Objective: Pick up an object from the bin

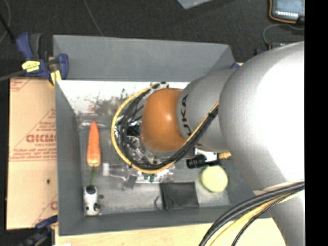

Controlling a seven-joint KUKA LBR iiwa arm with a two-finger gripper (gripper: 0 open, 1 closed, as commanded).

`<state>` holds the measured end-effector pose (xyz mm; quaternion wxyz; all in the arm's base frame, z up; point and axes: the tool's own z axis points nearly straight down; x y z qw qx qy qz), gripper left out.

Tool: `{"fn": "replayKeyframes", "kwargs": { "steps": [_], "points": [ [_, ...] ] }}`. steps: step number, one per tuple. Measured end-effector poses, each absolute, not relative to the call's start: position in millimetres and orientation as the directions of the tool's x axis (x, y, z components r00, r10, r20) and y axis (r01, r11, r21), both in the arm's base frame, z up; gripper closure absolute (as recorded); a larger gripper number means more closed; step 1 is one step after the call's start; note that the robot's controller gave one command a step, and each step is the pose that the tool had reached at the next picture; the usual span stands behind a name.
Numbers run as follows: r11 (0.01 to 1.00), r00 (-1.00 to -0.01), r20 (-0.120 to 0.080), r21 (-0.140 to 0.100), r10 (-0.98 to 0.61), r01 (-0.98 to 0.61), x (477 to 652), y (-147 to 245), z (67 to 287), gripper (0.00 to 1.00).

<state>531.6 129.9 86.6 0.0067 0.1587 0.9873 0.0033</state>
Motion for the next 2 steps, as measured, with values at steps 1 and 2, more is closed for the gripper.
{"fn": "replayKeyframes", "kwargs": {
  "steps": [1, 2],
  "points": [
    [0.95, -0.95, -0.012, 0.009, 0.313, 0.313, 531.6, 129.9, 86.6, 1.0],
    [0.953, -0.953, -0.007, 0.005, 0.302, 0.302, 525.6, 130.6, 126.7, 1.0]
  ]
}}
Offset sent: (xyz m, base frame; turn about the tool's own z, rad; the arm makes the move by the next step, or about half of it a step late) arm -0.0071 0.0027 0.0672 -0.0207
